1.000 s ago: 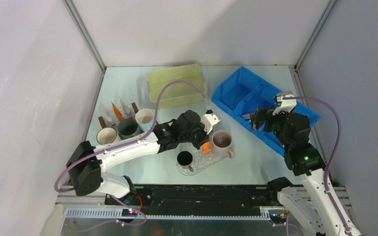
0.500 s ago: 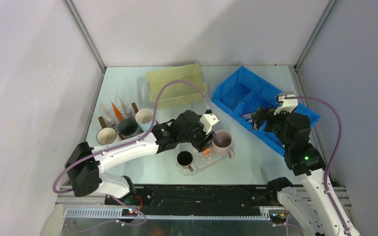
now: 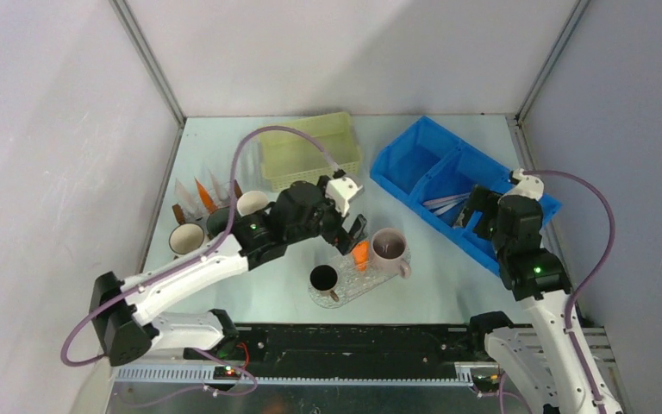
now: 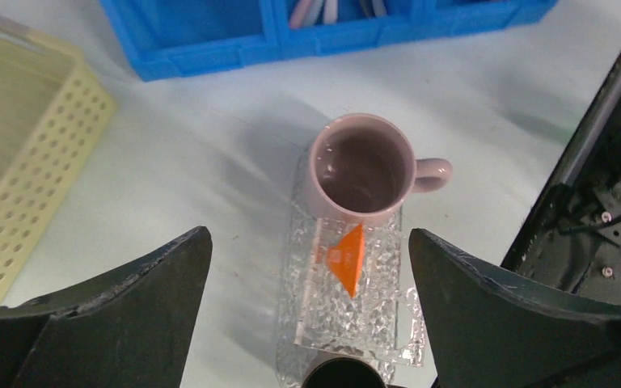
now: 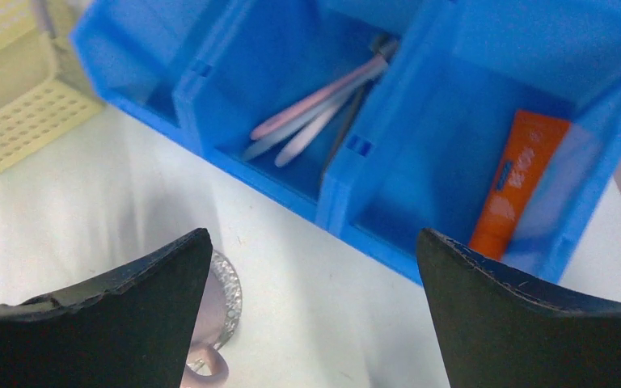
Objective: Prepare toiletry sets of a toothbrush and toothpaste on the tray
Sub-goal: Place the toothpaste in the toothpaste holder, then pick up the toothpaste from the storage box.
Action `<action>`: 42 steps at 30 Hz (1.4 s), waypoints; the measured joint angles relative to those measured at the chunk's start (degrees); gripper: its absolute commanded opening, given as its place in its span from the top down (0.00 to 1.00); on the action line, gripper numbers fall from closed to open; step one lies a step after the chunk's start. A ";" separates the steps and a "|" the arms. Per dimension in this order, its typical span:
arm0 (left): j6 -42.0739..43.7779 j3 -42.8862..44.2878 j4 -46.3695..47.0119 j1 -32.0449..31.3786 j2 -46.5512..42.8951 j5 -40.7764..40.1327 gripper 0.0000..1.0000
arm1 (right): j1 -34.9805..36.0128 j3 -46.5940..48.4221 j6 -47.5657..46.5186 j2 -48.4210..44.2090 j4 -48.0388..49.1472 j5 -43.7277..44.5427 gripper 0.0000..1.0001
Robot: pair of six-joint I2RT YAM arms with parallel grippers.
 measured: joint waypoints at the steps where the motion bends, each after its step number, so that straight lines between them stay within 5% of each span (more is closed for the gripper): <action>1: -0.28 0.00 0.02 0.59 -0.74 -0.15 0.01 | -0.52 0.07 1.22 0.15 -0.79 0.42 0.01; 20: -3.30 -9.60 1.44 21.22 -20.41 -8.55 0.00 | -10.64 2.29 28.09 19.08 -10.73 8.50 0.13; 42: -1.16 -15.50 10.43 28.74 -24.83 -10.08 0.00 | -12.81 11.17 53.33 49.51 -25.16 19.21 0.10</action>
